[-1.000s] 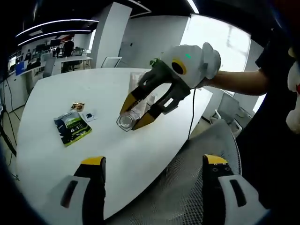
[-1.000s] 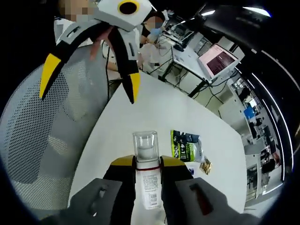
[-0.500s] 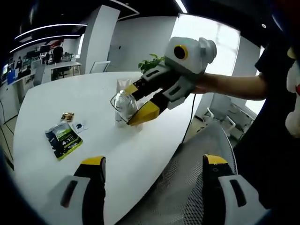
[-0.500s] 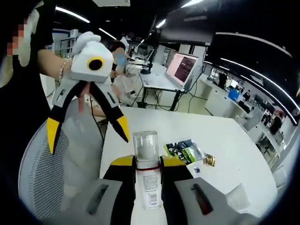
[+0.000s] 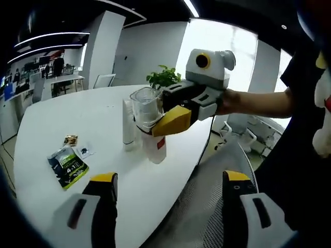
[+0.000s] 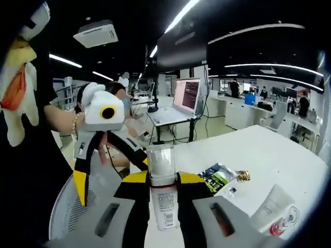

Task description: Arrange the skincare products in the storage area until every visible bottle or jar stands upright without overlapping.

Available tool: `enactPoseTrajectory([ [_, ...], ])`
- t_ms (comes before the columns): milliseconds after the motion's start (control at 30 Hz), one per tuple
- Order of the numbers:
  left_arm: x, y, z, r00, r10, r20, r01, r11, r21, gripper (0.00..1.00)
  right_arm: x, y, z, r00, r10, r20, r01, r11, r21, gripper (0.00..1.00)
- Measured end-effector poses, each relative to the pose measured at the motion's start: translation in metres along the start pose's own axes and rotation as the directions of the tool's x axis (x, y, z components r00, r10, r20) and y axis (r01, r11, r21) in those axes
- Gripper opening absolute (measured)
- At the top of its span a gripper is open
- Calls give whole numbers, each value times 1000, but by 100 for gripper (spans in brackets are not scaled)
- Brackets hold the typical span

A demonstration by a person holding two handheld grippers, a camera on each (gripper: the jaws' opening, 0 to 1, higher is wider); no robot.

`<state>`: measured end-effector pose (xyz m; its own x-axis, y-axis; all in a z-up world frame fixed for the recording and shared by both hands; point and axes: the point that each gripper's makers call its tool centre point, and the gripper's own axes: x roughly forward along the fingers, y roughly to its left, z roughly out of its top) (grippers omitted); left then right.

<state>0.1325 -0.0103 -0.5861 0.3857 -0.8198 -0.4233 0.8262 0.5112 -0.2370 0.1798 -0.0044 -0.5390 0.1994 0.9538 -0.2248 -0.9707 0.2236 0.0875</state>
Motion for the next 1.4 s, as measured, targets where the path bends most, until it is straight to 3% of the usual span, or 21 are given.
enactPoseTrajectory([
  [100, -2, -5, 12, 999, -24, 28, 23, 1000, 16, 80, -4, 9, 11, 998, 13, 67, -19, 996, 83, 19],
  [200, -3, -9, 23, 996, -54, 68, 54, 998, 12, 76, -11, 19, 22, 990, 38, 136, -65, 978, 197, 19],
  [333, -2, -6, 27, 995, -60, 81, 58, 998, 32, 60, -19, 21, 28, 982, 23, 186, -64, 974, 219, 19],
  [533, 3, -15, 35, 988, -115, 98, 110, 992, 55, 51, -27, 34, 34, 972, 38, 233, -88, 974, 207, 19],
  [800, 9, -34, 53, 971, -218, 93, 205, 970, 133, 33, -38, 45, 39, 967, 84, 242, -123, 981, 152, 19],
  [1100, 18, -43, 61, 965, -251, 79, 231, 951, 205, 24, -44, 41, 43, 962, 67, 264, -108, 983, 145, 19],
  [1400, 31, -36, 58, 973, -227, 32, 208, 935, 288, 23, -46, 37, 33, 984, 45, 171, -58, 996, 74, 21],
])
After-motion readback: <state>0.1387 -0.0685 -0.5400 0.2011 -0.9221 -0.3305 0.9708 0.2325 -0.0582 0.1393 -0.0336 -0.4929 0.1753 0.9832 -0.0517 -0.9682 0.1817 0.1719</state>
